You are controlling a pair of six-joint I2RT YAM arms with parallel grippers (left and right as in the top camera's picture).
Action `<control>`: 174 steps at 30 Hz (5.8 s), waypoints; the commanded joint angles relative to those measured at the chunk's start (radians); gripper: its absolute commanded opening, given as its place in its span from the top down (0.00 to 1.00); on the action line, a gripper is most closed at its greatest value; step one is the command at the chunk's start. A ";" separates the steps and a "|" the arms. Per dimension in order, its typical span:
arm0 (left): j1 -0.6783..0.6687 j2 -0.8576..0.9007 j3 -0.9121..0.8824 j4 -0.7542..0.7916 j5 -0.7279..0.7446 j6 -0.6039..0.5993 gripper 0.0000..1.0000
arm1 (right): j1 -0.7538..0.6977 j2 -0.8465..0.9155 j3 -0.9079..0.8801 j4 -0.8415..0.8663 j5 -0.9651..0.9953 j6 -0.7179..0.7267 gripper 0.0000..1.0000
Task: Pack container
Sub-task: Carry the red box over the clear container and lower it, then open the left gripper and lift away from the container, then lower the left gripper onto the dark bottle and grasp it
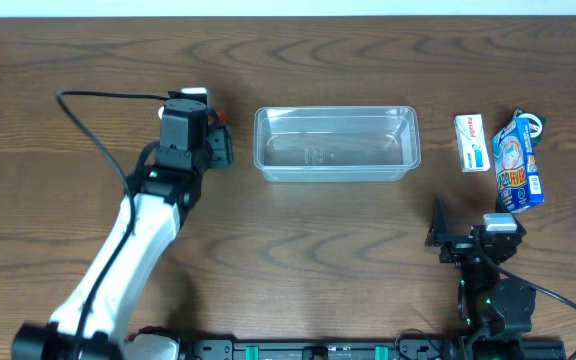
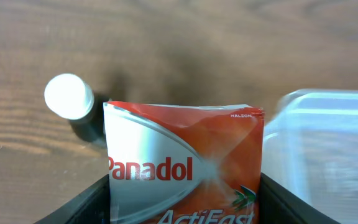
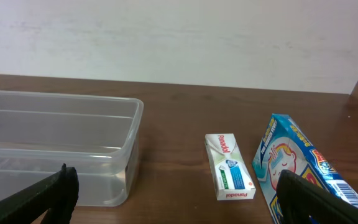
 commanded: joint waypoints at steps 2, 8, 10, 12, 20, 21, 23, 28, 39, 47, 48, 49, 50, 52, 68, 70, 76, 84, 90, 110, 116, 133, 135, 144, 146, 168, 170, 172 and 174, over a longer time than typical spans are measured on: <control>-0.056 -0.075 0.030 -0.014 -0.004 -0.079 0.34 | -0.007 -0.005 -0.002 -0.003 0.007 -0.007 0.01; -0.142 -0.079 0.119 -0.096 -0.003 -0.162 0.37 | -0.007 -0.005 -0.002 -0.003 0.007 -0.007 0.01; -0.178 -0.072 0.158 -0.114 -0.003 -0.176 0.37 | -0.007 -0.005 -0.002 -0.003 0.007 -0.007 0.01; -0.219 -0.064 0.193 -0.121 -0.004 -0.194 0.39 | -0.007 -0.005 -0.002 -0.003 0.007 -0.007 0.01; -0.352 0.025 0.314 -0.121 -0.035 -0.259 0.41 | -0.007 -0.005 -0.002 -0.003 0.007 -0.007 0.01; -0.364 0.043 0.326 -0.121 -0.047 -0.266 0.41 | -0.007 -0.005 -0.002 -0.003 0.007 -0.007 0.01; -0.388 0.088 0.350 -0.121 -0.061 -0.282 0.41 | -0.007 -0.005 -0.002 -0.003 0.007 -0.007 0.01; -0.408 0.188 0.369 -0.133 -0.106 -0.350 0.41 | -0.007 -0.005 -0.002 -0.003 0.007 -0.007 0.01; -0.410 0.316 0.369 -0.148 -0.129 -0.367 0.41 | -0.007 -0.005 -0.002 -0.003 0.007 -0.007 0.01; -0.411 0.393 0.369 -0.143 -0.129 -0.377 0.41 | -0.007 -0.005 -0.002 -0.003 0.007 -0.007 0.01; -0.411 0.402 0.369 -0.142 -0.129 -0.377 0.41 | -0.007 -0.005 -0.002 -0.003 0.007 -0.007 0.01; -0.411 0.409 0.369 -0.139 -0.129 -0.377 0.41 | -0.007 -0.005 -0.002 -0.003 0.007 -0.007 0.01; -0.411 0.417 0.369 -0.135 -0.129 -0.377 0.41 | -0.007 -0.005 -0.002 -0.003 0.007 -0.007 0.01; -0.410 0.430 0.369 -0.126 -0.138 -0.377 0.41 | -0.007 -0.005 -0.002 -0.003 0.007 -0.007 0.01; -0.407 0.536 0.368 -0.083 -0.182 -0.376 0.41 | -0.007 -0.005 -0.002 -0.003 0.007 -0.007 0.01; -0.402 0.542 0.368 -0.082 -0.182 -0.376 0.41 | -0.007 -0.005 -0.002 -0.003 0.007 -0.007 0.01; -0.387 0.557 0.368 -0.083 -0.187 -0.376 0.41 | -0.008 -0.005 -0.002 -0.003 0.006 -0.007 0.01; -0.386 0.562 0.368 -0.083 -0.188 -0.365 0.27 | -0.007 -0.005 -0.002 -0.003 0.007 -0.007 0.01; -0.386 0.562 0.368 -0.083 -0.188 -0.345 0.26 | -0.007 -0.005 -0.002 -0.003 0.007 -0.007 0.01; -0.169 0.112 0.396 -0.284 -0.235 -0.117 0.17 | -0.007 -0.005 -0.002 -0.003 0.007 -0.007 0.01; 0.035 0.105 0.395 -0.301 -0.220 -0.064 0.11 | -0.007 -0.005 -0.002 -0.003 0.007 -0.007 0.01; 0.214 0.367 0.394 -0.244 0.024 0.193 0.02 | -0.007 -0.005 -0.002 -0.003 0.007 -0.007 0.01; 0.219 0.387 0.394 -0.241 0.032 0.193 0.02 | -0.007 -0.005 -0.002 -0.003 0.007 -0.007 0.01; 0.229 0.441 0.394 -0.237 0.034 0.193 0.15 | -0.007 -0.005 -0.002 -0.003 0.007 -0.007 0.01; 0.235 0.441 0.394 -0.237 0.034 0.193 0.30 | -0.007 -0.005 -0.002 -0.004 0.007 -0.007 0.01; 0.253 0.499 0.394 -0.194 0.035 0.189 0.45 | -0.007 -0.005 -0.002 -0.003 0.007 -0.007 0.01; 0.253 0.499 0.394 -0.195 0.035 0.189 0.54 | -0.007 -0.005 -0.002 -0.003 0.007 -0.007 0.01; 0.253 0.499 0.394 -0.194 0.035 0.189 0.58 | -0.007 -0.005 -0.002 -0.003 0.007 -0.007 0.01; 0.253 0.499 0.394 -0.194 0.035 0.189 0.58 | -0.007 -0.005 -0.002 -0.003 0.007 -0.007 0.01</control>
